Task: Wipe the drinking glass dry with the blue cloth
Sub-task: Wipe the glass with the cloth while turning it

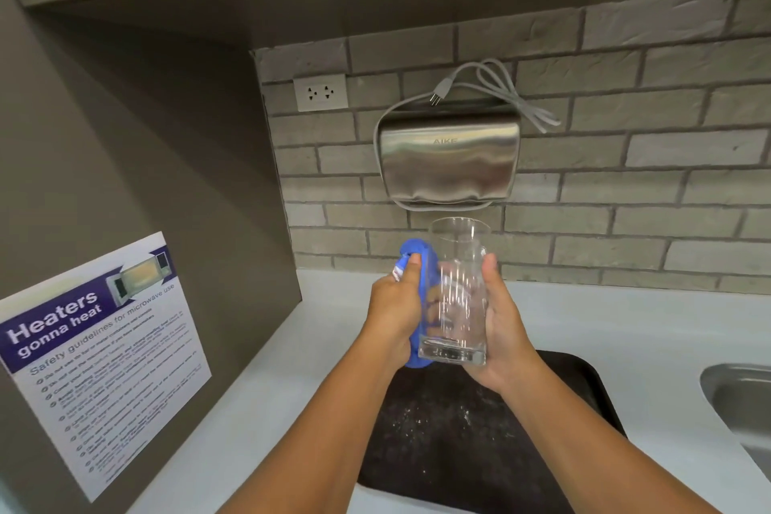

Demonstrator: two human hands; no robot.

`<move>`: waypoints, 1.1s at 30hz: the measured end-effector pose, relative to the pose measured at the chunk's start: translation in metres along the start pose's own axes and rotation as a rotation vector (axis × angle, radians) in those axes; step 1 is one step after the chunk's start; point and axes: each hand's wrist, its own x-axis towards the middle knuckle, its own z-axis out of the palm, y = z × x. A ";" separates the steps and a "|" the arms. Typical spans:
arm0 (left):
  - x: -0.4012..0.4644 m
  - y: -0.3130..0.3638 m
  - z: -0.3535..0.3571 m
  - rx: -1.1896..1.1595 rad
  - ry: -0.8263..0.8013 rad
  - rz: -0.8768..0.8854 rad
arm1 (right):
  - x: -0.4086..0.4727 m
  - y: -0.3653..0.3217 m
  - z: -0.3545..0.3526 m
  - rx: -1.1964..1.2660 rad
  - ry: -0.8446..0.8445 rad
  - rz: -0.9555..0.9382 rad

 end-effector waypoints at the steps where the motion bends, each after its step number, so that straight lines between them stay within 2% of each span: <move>1: 0.001 -0.002 -0.001 -0.032 0.013 0.005 | 0.003 -0.001 0.001 -0.021 0.003 0.009; 9: 0.009 0.001 0.002 -0.039 0.088 0.255 | 0.020 -0.007 0.017 -0.149 0.205 0.091; 13: 0.012 0.003 0.001 -0.013 0.146 0.329 | 0.026 -0.011 0.025 -0.317 0.443 -0.001; 15: 0.015 0.003 0.002 0.045 0.181 0.371 | 0.028 -0.012 0.028 -0.362 0.501 -0.030; 18: 0.018 -0.001 0.003 0.077 0.189 0.423 | 0.027 -0.010 0.032 -0.393 0.496 -0.019; 26: 0.006 -0.004 0.009 0.187 0.192 0.542 | 0.013 -0.010 0.036 -0.364 0.356 -0.077; 31: -0.008 -0.018 0.012 0.411 0.197 0.779 | 0.009 -0.008 0.034 -0.381 0.369 -0.118; 33: -0.005 -0.011 0.010 0.341 0.179 0.681 | 0.008 -0.010 0.031 -0.360 0.341 -0.107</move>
